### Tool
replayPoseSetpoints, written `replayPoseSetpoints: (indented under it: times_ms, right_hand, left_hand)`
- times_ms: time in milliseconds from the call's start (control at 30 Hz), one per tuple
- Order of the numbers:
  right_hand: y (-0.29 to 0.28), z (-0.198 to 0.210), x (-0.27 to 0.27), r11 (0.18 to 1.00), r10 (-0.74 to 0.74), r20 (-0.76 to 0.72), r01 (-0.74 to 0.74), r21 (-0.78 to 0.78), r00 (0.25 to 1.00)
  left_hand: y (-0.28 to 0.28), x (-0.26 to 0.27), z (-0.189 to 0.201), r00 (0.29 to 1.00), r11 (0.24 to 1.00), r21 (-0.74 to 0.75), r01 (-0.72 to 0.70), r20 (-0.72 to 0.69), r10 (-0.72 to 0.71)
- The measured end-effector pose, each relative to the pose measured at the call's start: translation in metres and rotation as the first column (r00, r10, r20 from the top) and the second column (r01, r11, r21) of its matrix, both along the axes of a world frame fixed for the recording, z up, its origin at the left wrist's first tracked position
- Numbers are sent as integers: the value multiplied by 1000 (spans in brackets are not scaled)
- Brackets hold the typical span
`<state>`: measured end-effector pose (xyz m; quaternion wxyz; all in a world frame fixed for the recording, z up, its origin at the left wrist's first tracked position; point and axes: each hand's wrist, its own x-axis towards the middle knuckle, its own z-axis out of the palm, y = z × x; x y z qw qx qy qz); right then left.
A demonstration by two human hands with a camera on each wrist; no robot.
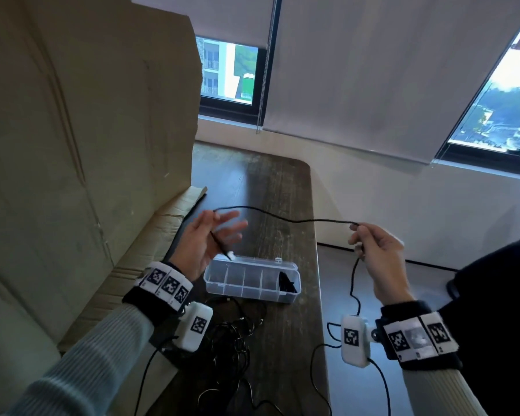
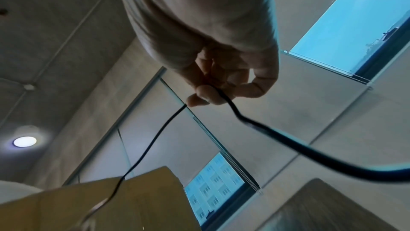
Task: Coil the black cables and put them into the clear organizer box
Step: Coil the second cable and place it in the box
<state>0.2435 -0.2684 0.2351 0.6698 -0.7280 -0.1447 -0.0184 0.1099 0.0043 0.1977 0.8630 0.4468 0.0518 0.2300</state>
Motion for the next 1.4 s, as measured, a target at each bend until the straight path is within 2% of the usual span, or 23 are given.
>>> replayPoseSetpoints:
  times_ms: [67,167,333,400,433,467,533,567,600,633,667,700,733,800,867,900,933,967,1067,1100,1200,1300,1400]
  right_hand:
    - [4,-17,-2,990,32,-50,-38,-135,998]
    - [11,-39,-14,917,195,-131,-228,-328,972]
    - [25,-49,-34,704,511,-295,-590,-395,808]
    - [27,-41,-41,633,574,-305,-648,-423,760]
    - [28,-35,-45,612,595,-300,-662,-432,746]
    - [28,-28,-48,599,612,-289,-670,-437,736]
    - [27,-12,-51,604,634,-244,-667,-436,733]
    - [27,-3,-53,623,641,-207,-658,-423,739]
    - [27,5,-55,645,645,-158,-644,-411,748]
    - [28,13,-57,667,645,-104,-624,-407,757]
    - [29,20,-58,685,641,-47,-599,-413,766]
    - [31,28,-59,705,632,9,-570,-421,775]
    - [33,34,-59,729,617,60,-541,-419,784]
    - [37,42,-55,786,565,141,-479,-391,813]
    - [40,45,-47,837,498,178,-417,-354,849]
    - [40,45,-45,858,468,182,-395,-329,865]
    - [40,44,-42,873,445,176,-381,-306,878]
    - [39,44,-41,884,427,165,-372,-285,889]
    - [38,40,-39,911,388,105,-363,-193,916]
    - [38,39,-39,917,379,83,-363,-165,922]
    - [41,30,-36,934,343,38,-336,-121,939]
    - [43,19,-34,938,336,10,-334,-89,942]
    - [46,4,-36,928,365,-26,-366,-66,931]
  left_hand:
    - [4,1,16,997,992,-125,-9,76,18]
    - [14,4,34,989,974,-225,6,143,27]
    - [28,9,41,968,928,-369,-49,212,135]
    - [33,8,44,970,910,-389,-147,122,209]
    - [36,7,45,967,920,-321,-227,41,253]
    - [39,7,45,948,931,-184,-316,-38,315]
    - [42,4,38,898,895,206,-396,-118,424]
    - [39,1,35,891,844,396,-362,-120,439]
    - [35,-1,31,890,761,578,-295,-123,439]
    - [30,-4,28,892,639,742,-203,-129,433]
    - [25,-6,25,894,485,869,-95,-140,425]
    - [20,-8,21,901,341,940,2,-150,407]
    - [16,-8,16,915,232,971,60,-146,375]
    - [8,-7,9,944,66,992,112,-127,306]
    - [4,-3,1,954,-66,989,133,-109,278]
    - [1,-3,0,958,-74,989,126,-102,270]
    - [-1,-1,0,962,-34,993,112,-100,252]
    - [-3,-1,1,972,46,994,98,-106,209]
    - [-11,0,10,991,407,909,90,-123,55]
    - [-13,-1,13,992,489,867,92,-122,31]
    - [-19,1,20,996,674,734,86,-87,-33]
    - [-23,3,30,997,897,442,3,-65,29]
    - [-25,7,36,994,969,239,-56,-78,76]
